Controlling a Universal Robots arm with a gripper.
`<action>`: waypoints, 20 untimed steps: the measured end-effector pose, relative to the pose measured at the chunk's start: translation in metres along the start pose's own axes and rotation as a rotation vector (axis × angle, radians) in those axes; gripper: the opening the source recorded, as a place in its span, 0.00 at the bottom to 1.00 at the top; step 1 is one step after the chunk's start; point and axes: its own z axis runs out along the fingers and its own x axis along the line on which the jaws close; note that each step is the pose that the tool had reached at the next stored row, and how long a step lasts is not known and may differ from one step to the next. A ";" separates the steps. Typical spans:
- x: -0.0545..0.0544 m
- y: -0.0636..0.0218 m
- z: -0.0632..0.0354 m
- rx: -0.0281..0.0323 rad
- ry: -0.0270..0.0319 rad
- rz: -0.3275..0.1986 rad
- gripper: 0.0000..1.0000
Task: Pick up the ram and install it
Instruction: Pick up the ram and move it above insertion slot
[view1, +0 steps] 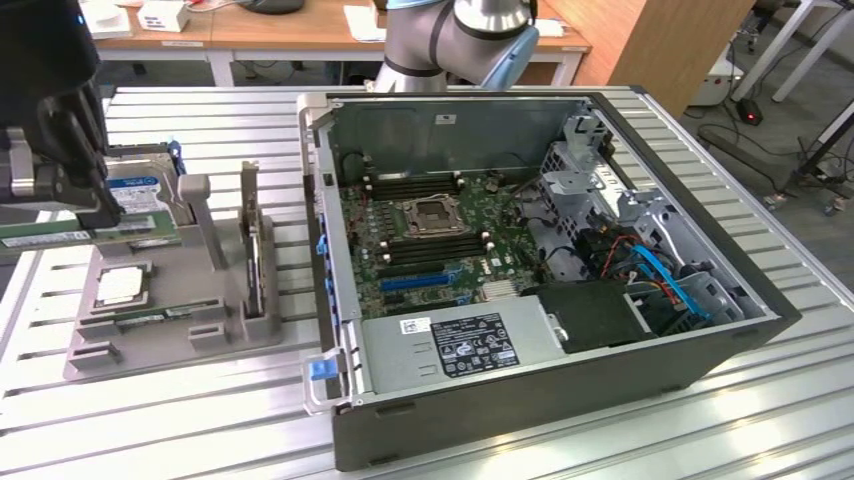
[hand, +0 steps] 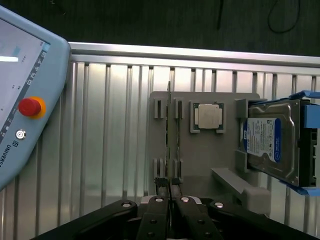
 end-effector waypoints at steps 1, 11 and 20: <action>0.000 0.0001 -0.0026 0.0000 0.0000 0.000 0.11; -0.001 0.0013 -0.0255 0.0001 -0.0001 0.000 0.11; -0.001 -0.0007 -0.0259 -0.0002 0.0002 0.000 0.11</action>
